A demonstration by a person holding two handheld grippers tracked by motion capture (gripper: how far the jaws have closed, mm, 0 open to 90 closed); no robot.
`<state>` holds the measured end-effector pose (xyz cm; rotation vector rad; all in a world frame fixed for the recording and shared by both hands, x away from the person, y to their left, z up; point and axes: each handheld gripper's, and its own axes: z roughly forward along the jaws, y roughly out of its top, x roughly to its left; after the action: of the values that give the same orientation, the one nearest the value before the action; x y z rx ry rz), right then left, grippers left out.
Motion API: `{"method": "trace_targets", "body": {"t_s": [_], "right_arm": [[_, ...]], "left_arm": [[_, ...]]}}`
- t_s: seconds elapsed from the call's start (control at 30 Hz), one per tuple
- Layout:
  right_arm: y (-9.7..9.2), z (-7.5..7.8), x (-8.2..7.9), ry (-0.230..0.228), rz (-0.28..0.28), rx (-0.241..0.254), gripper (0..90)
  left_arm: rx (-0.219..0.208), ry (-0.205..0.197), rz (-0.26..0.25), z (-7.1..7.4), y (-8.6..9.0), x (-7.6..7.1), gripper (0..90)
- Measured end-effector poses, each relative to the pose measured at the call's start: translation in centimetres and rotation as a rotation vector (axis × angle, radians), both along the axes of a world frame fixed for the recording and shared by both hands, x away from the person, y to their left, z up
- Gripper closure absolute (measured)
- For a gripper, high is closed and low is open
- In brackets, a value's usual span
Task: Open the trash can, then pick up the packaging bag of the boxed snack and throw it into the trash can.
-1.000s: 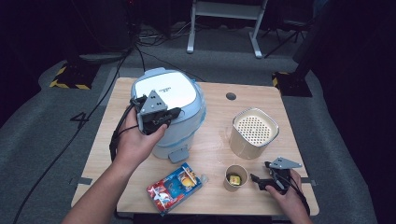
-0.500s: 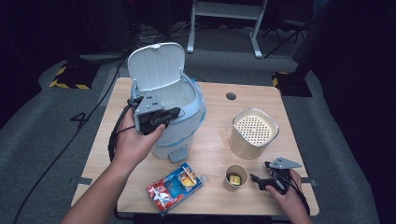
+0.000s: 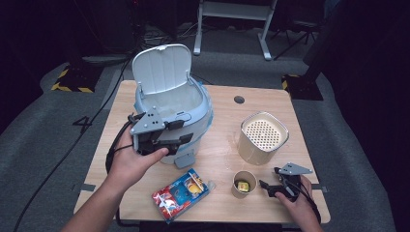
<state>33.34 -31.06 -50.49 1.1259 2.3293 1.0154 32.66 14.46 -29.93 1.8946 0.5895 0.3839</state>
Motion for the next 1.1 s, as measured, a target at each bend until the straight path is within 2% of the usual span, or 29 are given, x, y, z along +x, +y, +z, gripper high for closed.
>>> {"method": "trace_targets", "body": {"t_s": [0.07, 0.13, 0.23, 0.3, 0.33, 0.37, 0.4, 0.47, 0.5, 0.57, 0.6, 0.67, 0.7, 0.83, 1.1], "right_arm": [[0.0, 0.0, 0.0, 0.0, 0.0, 0.0, 15.1], [0.0, 0.0, 0.0, 0.0, 0.001, 0.0, 15.1], [0.0, 0.0, 0.0, 0.0, 0.0, 0.0, 15.1], [0.0, 0.0, 0.0, 0.0, 0.0, 0.0, 15.1], [0.0, 0.0, 0.0, 0.0, 0.0, 0.0, 15.1], [0.0, 0.0, 0.0, 0.0, 0.0, 0.0, 15.1], [0.0, 0.0, 0.0, 0.0, 0.001, 0.0, 15.0], [0.0, 0.0, 0.0, 0.001, 0.0, 0.0, 15.0], [0.0, 0.0, 0.0, 0.001, 0.0, 0.0, 15.0], [0.0, 0.0, 0.0, 0.001, 0.001, 0.0, 15.0], [0.0, 0.0, 0.0, 0.001, 0.0, 0.0, 15.0], [0.0, 0.0, 0.0, 0.001, 0.0, 0.001, 15.0], [0.0, 0.0, 0.0, 0.001, 0.001, 0.001, 15.0], [0.0, 0.0, 0.0, 0.001, 0.0, 0.001, 15.0], [0.0, 0.0, 0.1, 0.001, 0.005, 0.0, 15.0]], "left_arm": [[0.004, -0.001, 0.002, -0.2, 0.1, -0.3, 46.2], [0.029, -0.004, -0.001, -1.0, 0.6, -1.1, 45.5], [0.031, 0.01, -0.005, -1.8, 0.9, -1.5, 45.5], [0.03, 0.026, -0.006, -2.7, 1.1, -1.9, 45.4], [0.028, 0.041, -0.004, -3.6, 1.4, -2.1, 45.4], [0.028, 0.041, -0.004, -3.6, 1.4, -2.1, 45.4], [0.024, 0.06, -0.002, -4.6, 1.7, -2.1, 45.4], [0.021, 0.078, 0.004, -5.8, 2.0, -2.1, 45.5], [0.021, 0.078, 0.004, -5.8, 2.0, -2.1, 45.5], [0.016, 0.101, 0.013, -7.1, 2.2, -1.9, 45.7], [0.016, 0.134, 0.018, -8.4, 2.5, -1.8, 45.7], [0.022, 0.155, 0.024, -9.7, 2.7, -1.6, 44.6], [0.022, 0.155, 0.024, -9.7, 2.7, -1.6, 44.1], [0.038, 0.201, 0.023, -12.3, 2.8, -1.5, 44.6], [0.038, 0.246, 0.04, -15.2, 2.7, -1.3, 47.8]]}}
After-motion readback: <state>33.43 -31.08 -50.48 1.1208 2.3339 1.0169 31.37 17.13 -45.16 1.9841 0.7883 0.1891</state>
